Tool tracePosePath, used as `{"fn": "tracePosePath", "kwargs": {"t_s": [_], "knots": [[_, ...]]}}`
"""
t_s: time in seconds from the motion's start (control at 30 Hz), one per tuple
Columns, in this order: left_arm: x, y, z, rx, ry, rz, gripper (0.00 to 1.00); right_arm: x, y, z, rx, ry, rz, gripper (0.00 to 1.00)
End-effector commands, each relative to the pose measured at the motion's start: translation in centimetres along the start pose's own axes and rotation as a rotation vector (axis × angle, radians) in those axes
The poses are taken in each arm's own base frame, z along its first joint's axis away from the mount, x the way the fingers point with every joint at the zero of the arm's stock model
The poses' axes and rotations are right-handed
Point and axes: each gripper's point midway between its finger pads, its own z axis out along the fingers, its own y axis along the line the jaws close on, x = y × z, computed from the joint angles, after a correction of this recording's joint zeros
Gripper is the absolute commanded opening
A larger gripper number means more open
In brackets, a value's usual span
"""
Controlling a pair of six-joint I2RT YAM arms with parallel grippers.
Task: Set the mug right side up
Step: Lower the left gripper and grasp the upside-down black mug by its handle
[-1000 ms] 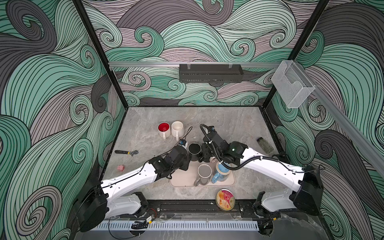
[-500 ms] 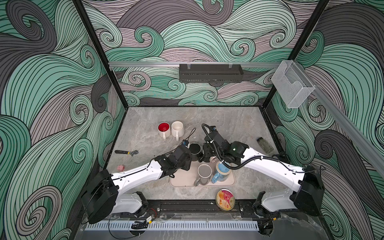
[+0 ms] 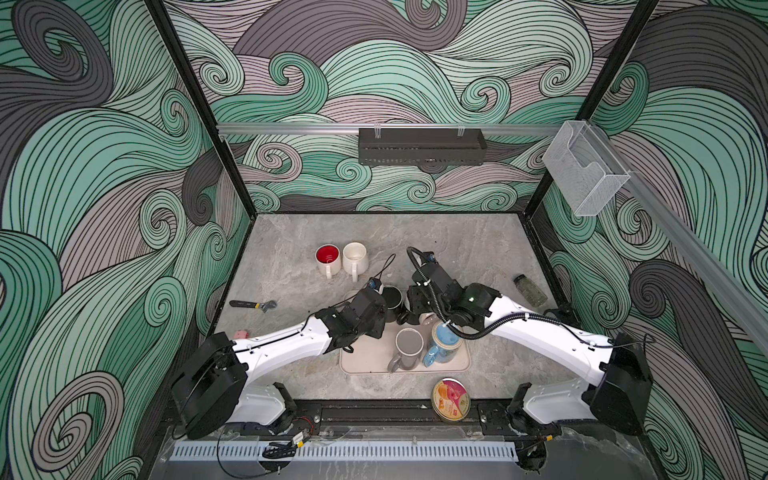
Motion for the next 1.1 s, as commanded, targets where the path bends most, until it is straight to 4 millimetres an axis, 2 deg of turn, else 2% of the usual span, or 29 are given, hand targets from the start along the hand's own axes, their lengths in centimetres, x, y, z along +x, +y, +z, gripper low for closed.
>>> {"fn": "tracePosePath", "kwargs": {"t_s": [0.0, 0.2, 0.27, 1.07], "knots": [[-1.3, -0.4, 0.3, 0.002, -0.019, 0.015, 0.48, -0.2, -0.2, -0.2, -0.003, -0.007, 0.009, 0.53], [-1.8, -0.4, 0.8, -0.023, -0.015, 0.024, 0.47, -0.2, -0.1, 0.2, -0.002, 0.001, 0.007, 0.53], [-1.2, -0.2, 1.6, -0.040, 0.012, 0.034, 0.47, -0.3, -0.1, 0.3, -0.002, 0.002, 0.005, 0.52], [-1.5, 0.7, 2.3, -0.115, 0.026, 0.057, 0.36, -0.2, -0.2, 1.0, -0.003, 0.017, 0.016, 0.52]]}}
